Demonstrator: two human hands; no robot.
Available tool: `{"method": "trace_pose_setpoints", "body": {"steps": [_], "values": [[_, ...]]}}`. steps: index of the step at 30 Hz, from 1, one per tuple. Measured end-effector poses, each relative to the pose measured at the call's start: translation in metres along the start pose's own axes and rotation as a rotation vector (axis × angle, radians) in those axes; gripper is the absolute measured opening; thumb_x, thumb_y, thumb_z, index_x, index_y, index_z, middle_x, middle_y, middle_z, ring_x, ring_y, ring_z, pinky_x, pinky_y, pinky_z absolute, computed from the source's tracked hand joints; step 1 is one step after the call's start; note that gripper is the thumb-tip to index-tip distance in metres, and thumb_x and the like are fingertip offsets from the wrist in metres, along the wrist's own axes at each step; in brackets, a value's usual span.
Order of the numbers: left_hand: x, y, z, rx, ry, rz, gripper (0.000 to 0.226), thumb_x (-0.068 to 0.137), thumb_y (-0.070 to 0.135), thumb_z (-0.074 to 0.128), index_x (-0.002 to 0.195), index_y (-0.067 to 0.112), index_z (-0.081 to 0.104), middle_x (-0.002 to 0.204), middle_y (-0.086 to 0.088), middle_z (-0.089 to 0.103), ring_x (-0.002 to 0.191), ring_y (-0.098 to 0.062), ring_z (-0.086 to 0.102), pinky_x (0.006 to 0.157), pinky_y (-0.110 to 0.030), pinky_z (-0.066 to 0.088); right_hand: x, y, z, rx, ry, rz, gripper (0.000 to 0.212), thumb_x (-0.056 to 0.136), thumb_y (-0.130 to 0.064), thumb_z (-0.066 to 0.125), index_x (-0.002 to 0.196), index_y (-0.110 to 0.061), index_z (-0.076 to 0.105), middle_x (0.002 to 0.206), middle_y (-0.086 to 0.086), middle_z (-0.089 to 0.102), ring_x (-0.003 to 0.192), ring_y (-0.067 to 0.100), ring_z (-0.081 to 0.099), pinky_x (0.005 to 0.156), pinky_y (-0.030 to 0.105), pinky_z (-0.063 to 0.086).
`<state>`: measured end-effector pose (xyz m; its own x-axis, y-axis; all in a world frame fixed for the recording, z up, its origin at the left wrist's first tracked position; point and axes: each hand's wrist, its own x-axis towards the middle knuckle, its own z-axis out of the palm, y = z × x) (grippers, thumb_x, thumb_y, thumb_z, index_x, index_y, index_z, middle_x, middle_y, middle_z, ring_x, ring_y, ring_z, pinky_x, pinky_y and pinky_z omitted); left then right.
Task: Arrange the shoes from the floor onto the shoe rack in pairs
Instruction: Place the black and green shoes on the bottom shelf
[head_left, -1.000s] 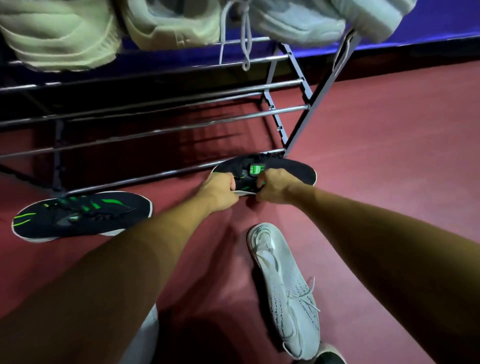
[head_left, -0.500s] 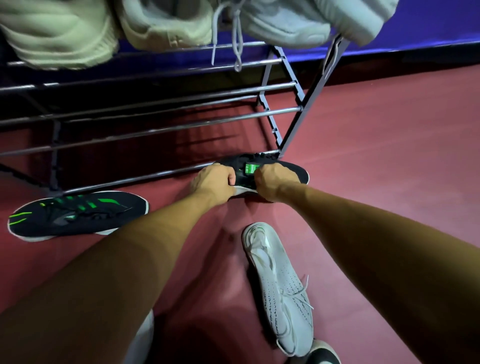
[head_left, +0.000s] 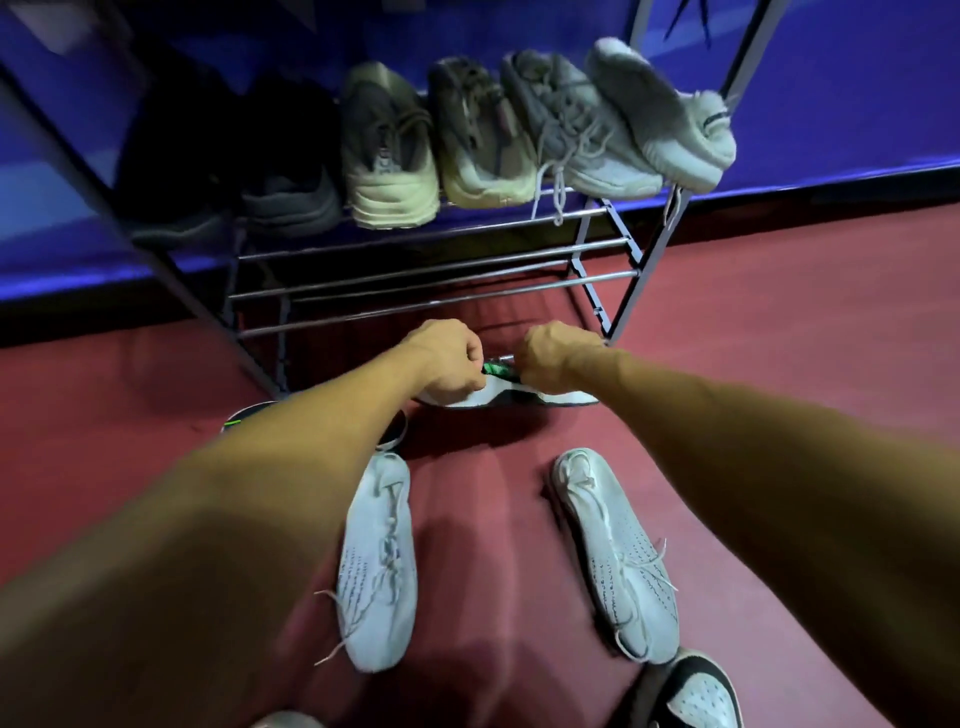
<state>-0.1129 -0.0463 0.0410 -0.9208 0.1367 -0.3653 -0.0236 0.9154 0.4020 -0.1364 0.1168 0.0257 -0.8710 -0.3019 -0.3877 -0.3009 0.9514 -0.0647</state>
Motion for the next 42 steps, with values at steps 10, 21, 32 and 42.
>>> {"method": "trace_pose_setpoints", "body": {"steps": [10,21,32,42], "values": [[-0.089,-0.066,-0.086,-0.187,-0.221,-0.077,0.016,0.091,0.027,0.065,0.077,0.020,0.068,0.072,0.004,0.058,0.067,-0.014,0.054,0.064,-0.019,0.044,-0.033,-0.111,-0.073,0.025,0.064,-0.315,0.011,0.085,-0.018,0.057,0.089,-0.022,0.066,0.086,0.002,0.070,0.080,0.023,0.066,0.066,0.029,0.047],[-0.112,-0.139,-0.097,-0.278,-0.296,-0.323,0.022,0.090,0.033,0.064,0.096,0.012,0.066,0.081,-0.009,0.071,0.062,-0.018,0.060,0.058,-0.024,0.045,-0.048,-0.140,-0.107,0.066,0.209,-0.449,0.012,0.082,-0.016,0.055,0.084,-0.027,0.060,0.068,-0.008,0.067,0.069,0.015,0.064,0.069,0.032,0.052],[-0.105,-0.132,-0.087,-0.762,-0.218,-0.404,0.022,0.088,0.003,0.060,0.070,0.015,0.057,0.060,0.000,0.052,0.053,-0.010,0.050,0.051,-0.019,0.035,-0.016,-0.136,-0.077,0.236,0.409,-0.375,0.014,0.086,-0.024,0.056,0.097,-0.026,0.064,0.086,-0.004,0.062,0.087,0.027,0.061,0.073,0.037,0.048],[-0.089,-0.162,-0.083,-0.875,-0.068,-0.450,0.031,0.084,-0.007,0.055,0.064,0.014,0.047,0.046,0.001,0.043,0.039,-0.006,0.040,0.043,-0.017,0.027,0.032,-0.178,-0.063,0.630,0.342,-0.212,0.011,0.090,-0.023,0.059,0.096,-0.021,0.068,0.096,0.003,0.071,0.094,0.023,0.064,0.080,0.029,0.046]]}}
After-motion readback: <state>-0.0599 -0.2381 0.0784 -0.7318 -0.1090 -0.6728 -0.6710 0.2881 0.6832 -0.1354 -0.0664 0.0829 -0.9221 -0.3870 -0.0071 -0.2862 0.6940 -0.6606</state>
